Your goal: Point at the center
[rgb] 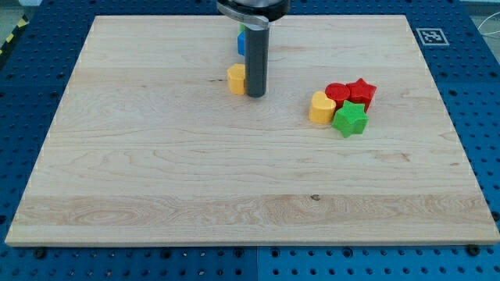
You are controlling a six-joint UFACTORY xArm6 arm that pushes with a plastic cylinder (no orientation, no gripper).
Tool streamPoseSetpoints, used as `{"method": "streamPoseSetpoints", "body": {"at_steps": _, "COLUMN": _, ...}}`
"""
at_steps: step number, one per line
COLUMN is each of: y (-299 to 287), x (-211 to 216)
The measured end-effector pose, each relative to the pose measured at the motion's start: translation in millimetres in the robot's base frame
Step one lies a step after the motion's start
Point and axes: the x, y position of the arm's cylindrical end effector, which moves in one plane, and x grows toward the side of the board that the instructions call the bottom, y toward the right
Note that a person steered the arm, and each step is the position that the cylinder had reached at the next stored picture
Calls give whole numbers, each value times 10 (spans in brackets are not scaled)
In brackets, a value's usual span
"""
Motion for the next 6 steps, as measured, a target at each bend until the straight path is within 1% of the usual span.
{"method": "streamPoseSetpoints", "body": {"at_steps": 1, "y": 22, "x": -18}}
{"method": "streamPoseSetpoints", "body": {"at_steps": 2, "y": 366, "x": 32}}
{"method": "streamPoseSetpoints", "body": {"at_steps": 3, "y": 672, "x": 457}}
{"method": "streamPoseSetpoints", "body": {"at_steps": 4, "y": 597, "x": 904}}
{"method": "streamPoseSetpoints", "body": {"at_steps": 5, "y": 140, "x": 904}}
{"method": "streamPoseSetpoints", "body": {"at_steps": 6, "y": -123, "x": 622}}
